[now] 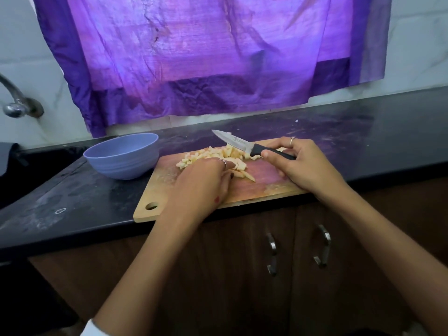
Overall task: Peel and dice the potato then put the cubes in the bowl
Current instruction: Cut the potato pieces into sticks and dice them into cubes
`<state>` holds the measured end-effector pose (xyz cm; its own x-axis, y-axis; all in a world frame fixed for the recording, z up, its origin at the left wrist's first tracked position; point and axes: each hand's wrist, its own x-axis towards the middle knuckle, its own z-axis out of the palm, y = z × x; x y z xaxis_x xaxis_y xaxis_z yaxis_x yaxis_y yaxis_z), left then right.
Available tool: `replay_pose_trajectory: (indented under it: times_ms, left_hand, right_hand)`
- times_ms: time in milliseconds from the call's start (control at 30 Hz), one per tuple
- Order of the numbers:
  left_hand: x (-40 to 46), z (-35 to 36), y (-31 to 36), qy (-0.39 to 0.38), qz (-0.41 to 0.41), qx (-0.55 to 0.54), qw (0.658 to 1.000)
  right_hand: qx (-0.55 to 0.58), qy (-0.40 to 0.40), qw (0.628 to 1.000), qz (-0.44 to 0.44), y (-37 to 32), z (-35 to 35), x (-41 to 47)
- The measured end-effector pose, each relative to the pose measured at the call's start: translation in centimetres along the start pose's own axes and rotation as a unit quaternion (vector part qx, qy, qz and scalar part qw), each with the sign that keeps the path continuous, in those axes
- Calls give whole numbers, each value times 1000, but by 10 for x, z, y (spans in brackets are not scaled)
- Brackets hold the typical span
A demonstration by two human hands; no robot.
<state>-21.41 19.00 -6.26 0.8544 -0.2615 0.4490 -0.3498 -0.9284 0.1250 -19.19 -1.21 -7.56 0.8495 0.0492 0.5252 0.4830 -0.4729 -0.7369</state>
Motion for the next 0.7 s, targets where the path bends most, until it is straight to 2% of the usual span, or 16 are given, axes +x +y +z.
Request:
replay_pose_trajectory:
  times_ms: [200, 433, 567, 700]
  left_hand:
    - [9, -5, 6, -26, 9, 53, 998]
    - [11, -17, 8, -22, 46, 8, 999]
    - [10, -11, 2, 42, 58, -82, 994]
    - [1, -17, -11, 113, 2, -105, 988]
  right_hand:
    - [7, 14, 1000, 6, -1, -2, -3]
    - [7, 10, 1000, 7, -3, -2, -4]
    - [5, 10, 1000, 5, -4, -3, -5]
    - [5, 1, 1000, -2, -5, -3, -6]
